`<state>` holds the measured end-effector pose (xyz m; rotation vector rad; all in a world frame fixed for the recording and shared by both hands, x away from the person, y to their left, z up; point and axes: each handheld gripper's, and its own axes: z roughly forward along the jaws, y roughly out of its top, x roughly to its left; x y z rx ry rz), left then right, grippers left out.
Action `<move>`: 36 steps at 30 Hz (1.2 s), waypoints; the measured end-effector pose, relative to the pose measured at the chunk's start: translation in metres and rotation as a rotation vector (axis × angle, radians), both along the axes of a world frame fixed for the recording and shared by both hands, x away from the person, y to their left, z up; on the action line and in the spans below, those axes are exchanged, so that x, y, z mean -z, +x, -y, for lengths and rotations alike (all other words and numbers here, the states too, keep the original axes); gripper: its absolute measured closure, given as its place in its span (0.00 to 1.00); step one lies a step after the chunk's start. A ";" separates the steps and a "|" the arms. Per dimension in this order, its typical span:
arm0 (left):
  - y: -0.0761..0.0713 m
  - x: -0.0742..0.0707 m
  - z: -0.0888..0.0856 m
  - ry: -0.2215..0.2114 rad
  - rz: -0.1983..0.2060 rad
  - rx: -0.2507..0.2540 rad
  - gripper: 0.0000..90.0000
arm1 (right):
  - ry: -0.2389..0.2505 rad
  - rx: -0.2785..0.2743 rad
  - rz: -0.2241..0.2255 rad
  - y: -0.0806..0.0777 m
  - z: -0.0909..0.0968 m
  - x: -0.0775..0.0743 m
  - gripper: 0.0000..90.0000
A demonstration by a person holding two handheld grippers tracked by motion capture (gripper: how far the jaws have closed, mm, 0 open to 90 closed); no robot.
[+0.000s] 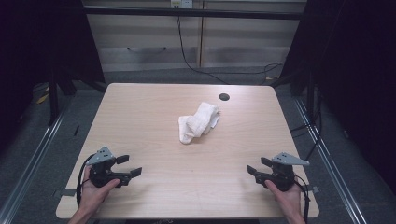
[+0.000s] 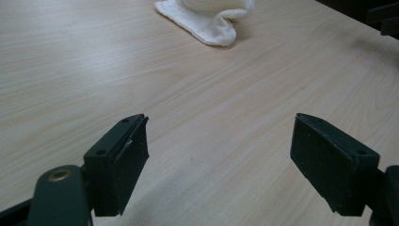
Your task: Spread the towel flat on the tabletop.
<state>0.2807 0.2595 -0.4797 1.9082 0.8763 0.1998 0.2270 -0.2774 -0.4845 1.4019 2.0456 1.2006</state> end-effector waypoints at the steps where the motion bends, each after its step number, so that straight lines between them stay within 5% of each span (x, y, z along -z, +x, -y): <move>1: 0.000 0.000 0.000 0.002 -0.001 -0.001 0.21 | -0.002 -0.003 -0.008 0.001 0.000 0.000 0.33; 9: 0.001 0.000 0.001 0.003 -0.013 -0.006 0.22 | 0.002 -0.046 -0.058 0.014 -0.008 -0.008 0.32; 13: 0.002 0.000 0.000 -0.001 -0.024 -0.014 0.22 | 0.035 -0.138 -0.079 0.031 -0.019 -0.014 0.32; 16: 0.003 0.001 -0.001 0.005 -0.035 -0.022 0.21 | 0.001 -0.183 -0.078 0.046 -0.027 -0.025 0.30; 25: 0.004 0.001 -0.001 -0.007 -0.041 -0.023 0.21 | 0.021 -0.231 -0.071 0.096 -0.051 -0.037 0.35; 36: 0.005 0.002 -0.001 0.005 -0.046 -0.022 0.21 | -0.015 -0.294 -0.085 0.139 -0.087 -0.043 0.39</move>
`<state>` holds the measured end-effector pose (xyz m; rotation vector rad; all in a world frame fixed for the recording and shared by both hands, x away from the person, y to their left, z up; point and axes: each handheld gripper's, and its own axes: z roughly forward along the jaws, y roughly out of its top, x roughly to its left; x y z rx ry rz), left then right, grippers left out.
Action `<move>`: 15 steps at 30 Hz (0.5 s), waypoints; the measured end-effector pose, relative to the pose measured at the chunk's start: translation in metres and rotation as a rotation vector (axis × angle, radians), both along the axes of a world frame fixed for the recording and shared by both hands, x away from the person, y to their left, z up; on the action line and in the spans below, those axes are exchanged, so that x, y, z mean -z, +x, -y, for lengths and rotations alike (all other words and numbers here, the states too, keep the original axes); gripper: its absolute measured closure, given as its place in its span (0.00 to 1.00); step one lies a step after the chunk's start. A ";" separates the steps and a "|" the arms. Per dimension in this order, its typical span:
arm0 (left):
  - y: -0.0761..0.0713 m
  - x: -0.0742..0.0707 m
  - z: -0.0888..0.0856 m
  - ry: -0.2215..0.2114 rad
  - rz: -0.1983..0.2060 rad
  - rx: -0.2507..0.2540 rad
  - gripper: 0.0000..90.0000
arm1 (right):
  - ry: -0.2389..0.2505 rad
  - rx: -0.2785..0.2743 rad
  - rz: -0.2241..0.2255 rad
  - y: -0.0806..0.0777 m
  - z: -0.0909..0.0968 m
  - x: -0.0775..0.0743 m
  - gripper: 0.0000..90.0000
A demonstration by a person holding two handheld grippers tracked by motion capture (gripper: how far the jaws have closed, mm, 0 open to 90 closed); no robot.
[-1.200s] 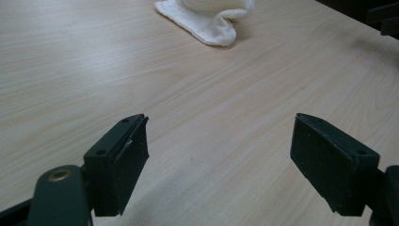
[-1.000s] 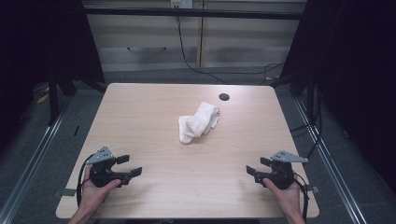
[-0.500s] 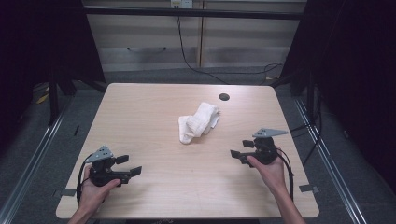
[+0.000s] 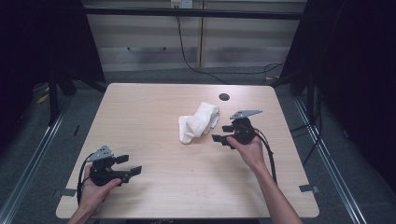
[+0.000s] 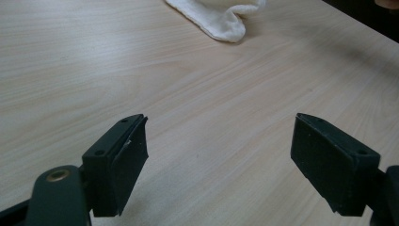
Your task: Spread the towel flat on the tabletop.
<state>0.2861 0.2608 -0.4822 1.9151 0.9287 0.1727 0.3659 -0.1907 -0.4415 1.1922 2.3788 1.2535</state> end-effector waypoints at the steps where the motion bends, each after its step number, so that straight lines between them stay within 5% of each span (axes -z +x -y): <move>1: -0.001 0.000 0.000 0.002 0.005 0.007 0.21 | -0.007 0.000 -0.003 0.004 -0.002 0.000 0.39; 15: 0.000 0.000 -0.001 -0.001 0.012 0.002 0.21 | -0.010 -0.008 -0.016 0.054 -0.018 -0.008 0.43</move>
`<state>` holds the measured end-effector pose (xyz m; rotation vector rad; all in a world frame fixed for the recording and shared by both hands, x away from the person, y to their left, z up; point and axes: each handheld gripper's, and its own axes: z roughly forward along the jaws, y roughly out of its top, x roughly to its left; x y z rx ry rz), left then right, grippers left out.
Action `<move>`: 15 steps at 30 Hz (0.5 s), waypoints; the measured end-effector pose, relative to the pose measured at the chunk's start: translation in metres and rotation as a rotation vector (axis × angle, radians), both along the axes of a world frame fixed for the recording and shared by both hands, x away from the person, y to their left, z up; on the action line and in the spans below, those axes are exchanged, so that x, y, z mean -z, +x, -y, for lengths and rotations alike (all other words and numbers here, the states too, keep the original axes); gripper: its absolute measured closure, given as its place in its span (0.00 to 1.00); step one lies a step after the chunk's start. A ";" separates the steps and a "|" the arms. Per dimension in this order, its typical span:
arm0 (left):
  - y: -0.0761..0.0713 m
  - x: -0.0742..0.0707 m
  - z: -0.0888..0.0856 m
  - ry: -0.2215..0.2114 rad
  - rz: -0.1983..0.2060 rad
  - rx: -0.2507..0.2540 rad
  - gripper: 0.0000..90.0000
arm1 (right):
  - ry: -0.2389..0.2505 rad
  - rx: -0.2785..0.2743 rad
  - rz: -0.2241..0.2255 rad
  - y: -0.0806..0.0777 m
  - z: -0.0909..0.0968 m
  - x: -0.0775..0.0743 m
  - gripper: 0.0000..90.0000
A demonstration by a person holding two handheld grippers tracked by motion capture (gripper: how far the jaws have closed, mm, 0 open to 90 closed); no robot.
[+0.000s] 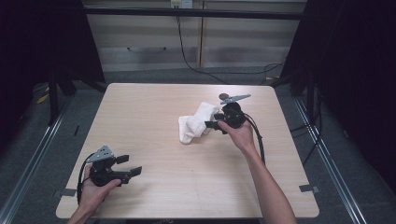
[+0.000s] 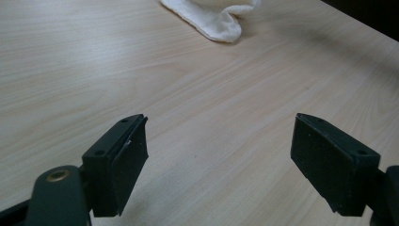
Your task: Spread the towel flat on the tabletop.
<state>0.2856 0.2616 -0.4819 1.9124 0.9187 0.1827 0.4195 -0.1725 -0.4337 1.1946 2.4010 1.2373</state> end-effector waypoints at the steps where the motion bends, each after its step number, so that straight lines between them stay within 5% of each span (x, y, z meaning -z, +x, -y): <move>1: 0.000 0.000 0.000 0.000 0.000 0.000 0.21 | 0.000 -0.005 0.000 0.004 -0.002 0.000 0.43; 7: -0.001 -0.001 -0.001 -0.001 0.004 0.004 0.21 | -0.030 0.024 0.000 0.019 -0.009 0.003 0.36; 15: 0.000 -0.001 -0.004 -0.011 0.004 -0.001 0.21 | -0.053 -0.004 -0.046 0.037 -0.025 0.016 0.35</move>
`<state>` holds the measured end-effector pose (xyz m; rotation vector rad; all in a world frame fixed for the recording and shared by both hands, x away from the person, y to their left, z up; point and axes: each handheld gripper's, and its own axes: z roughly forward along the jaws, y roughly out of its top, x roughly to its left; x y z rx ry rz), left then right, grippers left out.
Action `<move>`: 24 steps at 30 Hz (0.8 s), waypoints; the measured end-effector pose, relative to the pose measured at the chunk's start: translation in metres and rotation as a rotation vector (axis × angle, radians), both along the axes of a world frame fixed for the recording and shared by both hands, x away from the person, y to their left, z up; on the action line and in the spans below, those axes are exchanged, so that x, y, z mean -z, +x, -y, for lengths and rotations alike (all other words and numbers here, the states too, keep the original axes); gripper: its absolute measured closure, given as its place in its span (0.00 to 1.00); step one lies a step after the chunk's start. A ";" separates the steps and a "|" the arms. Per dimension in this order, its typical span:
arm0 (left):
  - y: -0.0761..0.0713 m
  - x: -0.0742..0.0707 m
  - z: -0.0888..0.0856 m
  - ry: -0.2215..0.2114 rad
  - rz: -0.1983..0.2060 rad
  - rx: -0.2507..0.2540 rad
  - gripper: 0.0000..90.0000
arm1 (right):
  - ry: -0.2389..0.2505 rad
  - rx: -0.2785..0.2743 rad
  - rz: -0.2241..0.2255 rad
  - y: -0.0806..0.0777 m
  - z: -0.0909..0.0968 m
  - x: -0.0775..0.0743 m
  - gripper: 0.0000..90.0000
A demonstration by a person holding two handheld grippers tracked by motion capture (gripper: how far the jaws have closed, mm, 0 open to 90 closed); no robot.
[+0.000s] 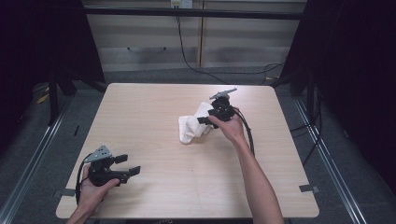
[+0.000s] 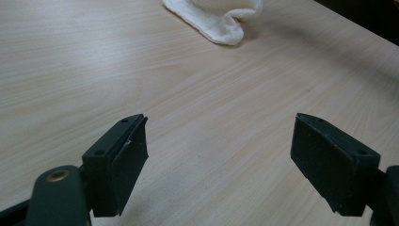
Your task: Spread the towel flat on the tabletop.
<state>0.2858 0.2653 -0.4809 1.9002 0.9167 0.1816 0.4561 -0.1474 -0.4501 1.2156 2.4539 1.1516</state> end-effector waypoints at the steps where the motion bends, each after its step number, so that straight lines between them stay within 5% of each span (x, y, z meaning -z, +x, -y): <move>1: 0.000 0.000 0.000 0.000 0.001 -0.003 0.21 | -0.005 -0.004 -0.007 0.002 -0.001 0.002 0.34; 11: 0.000 0.000 0.001 0.001 -0.001 -0.001 0.21 | -0.038 -0.010 -0.077 0.006 -0.012 0.037 0.38; 18: 0.000 0.001 0.001 0.008 0.000 0.003 0.21 | -0.108 -0.010 -0.077 0.001 -0.015 0.040 0.73; 24: 0.000 0.001 0.001 0.018 0.002 -0.009 0.21 | -0.077 -0.016 -0.092 -0.006 -0.012 0.041 0.84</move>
